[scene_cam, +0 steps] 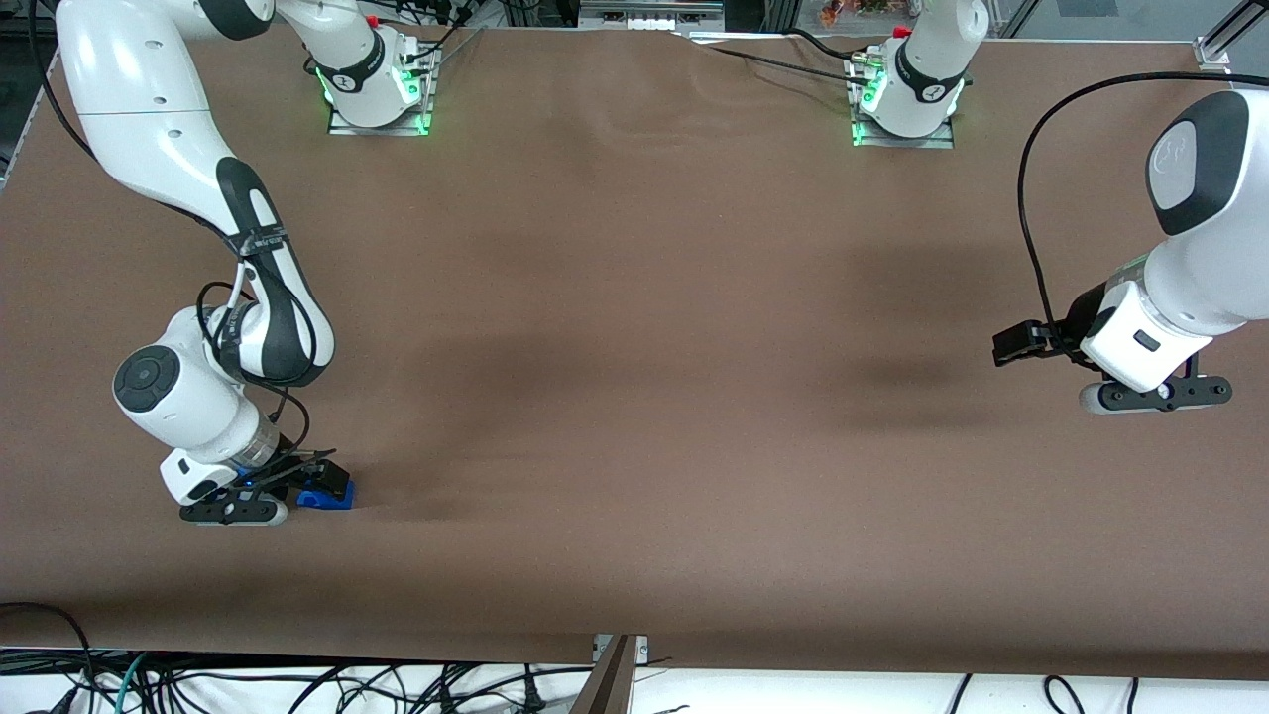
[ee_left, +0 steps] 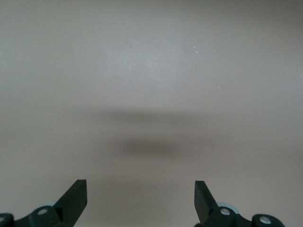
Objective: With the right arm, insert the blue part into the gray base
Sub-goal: 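Move the open right gripper down over the blue part, then close the right gripper on the blue part and lift it, then carry the blue part over the gray base's opening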
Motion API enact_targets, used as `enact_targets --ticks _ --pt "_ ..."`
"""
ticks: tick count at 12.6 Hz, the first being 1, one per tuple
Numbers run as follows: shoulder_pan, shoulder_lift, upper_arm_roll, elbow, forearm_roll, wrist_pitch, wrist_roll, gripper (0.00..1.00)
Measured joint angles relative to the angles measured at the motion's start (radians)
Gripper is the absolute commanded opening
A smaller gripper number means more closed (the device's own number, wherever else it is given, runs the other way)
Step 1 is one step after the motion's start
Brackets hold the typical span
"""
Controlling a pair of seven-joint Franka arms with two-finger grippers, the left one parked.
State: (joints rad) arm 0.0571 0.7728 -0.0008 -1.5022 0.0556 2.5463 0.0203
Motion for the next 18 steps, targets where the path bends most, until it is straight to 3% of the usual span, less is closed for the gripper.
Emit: enact_targets --ticks 1,4,7,11,15,18 --pt "0.000 0.002 0.000 0.000 0.000 0.005 0.000 0.93" --pt "0.001 0.002 0.000 0.000 0.000 0.008 -0.002 0.60" --pt "0.008 0.002 0.000 0.001 0.000 0.008 -0.002 0.37" --pt "0.010 -0.001 0.000 0.019 -0.001 -0.045 -0.011 0.36" --pt "-0.002 -0.054 -0.013 0.215 -0.002 -0.380 -0.145 0.36" --pt "-0.030 -0.086 -0.017 0.262 -0.002 -0.464 -0.251 0.36"
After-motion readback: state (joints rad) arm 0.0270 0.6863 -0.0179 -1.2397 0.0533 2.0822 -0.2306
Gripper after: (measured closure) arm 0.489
